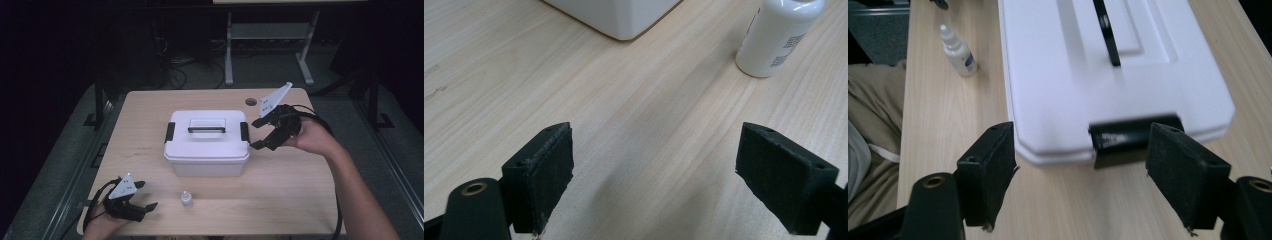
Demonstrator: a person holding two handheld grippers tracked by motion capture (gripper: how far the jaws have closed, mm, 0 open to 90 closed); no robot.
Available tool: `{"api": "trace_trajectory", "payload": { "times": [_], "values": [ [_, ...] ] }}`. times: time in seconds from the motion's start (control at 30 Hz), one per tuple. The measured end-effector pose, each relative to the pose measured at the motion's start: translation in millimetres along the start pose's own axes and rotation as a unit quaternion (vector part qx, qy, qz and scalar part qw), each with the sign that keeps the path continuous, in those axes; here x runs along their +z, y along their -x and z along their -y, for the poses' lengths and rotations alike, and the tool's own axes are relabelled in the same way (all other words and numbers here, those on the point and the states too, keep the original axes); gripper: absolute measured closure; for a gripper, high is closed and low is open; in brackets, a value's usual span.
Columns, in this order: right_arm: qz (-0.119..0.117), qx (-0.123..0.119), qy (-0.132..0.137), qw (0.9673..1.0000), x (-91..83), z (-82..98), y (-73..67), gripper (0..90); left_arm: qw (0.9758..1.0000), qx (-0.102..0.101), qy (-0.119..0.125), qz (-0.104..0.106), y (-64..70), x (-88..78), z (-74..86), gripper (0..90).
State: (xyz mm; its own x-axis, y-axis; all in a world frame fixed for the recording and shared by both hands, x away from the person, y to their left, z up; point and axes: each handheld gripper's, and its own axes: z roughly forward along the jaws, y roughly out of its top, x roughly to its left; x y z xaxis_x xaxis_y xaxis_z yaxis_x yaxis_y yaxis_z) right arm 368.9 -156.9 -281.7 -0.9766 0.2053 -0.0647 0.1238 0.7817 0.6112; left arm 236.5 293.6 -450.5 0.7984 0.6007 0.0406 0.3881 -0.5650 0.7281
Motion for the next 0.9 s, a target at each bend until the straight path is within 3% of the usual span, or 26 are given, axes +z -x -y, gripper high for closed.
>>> {"api": "trace_trajectory", "payload": {
  "times": [0.27, 0.5, 0.8, 0.9],
  "values": [
    [-0.013, -0.028, 0.005, 0.9995, 14.9, -33.0, 4.5, 29.3, 1.0000, 0.001, 0.002, 0.002, -0.1, -0.4, -0.5, 15.2],
    [-0.019, -0.035, -0.003, 0.9992, 28.2, -52.7, 8.0, 31.6, 1.0000, 0.002, 0.008, 0.004, -0.3, -1.0, -1.2, 15.2],
    [-0.031, -0.055, -0.024, 0.9977, 53.4, -78.1, 13.7, 38.0, 1.0000, 0.005, 0.005, 0.007, -0.1, -0.3, -1.6, 15.2],
    [-0.037, -0.061, -0.019, 0.9973, 61.1, -85.0, 15.1, 43.3, 0.9999, 0.003, 0.007, 0.007, -0.3, -0.9, -1.5, 15.2]
  ]
}}
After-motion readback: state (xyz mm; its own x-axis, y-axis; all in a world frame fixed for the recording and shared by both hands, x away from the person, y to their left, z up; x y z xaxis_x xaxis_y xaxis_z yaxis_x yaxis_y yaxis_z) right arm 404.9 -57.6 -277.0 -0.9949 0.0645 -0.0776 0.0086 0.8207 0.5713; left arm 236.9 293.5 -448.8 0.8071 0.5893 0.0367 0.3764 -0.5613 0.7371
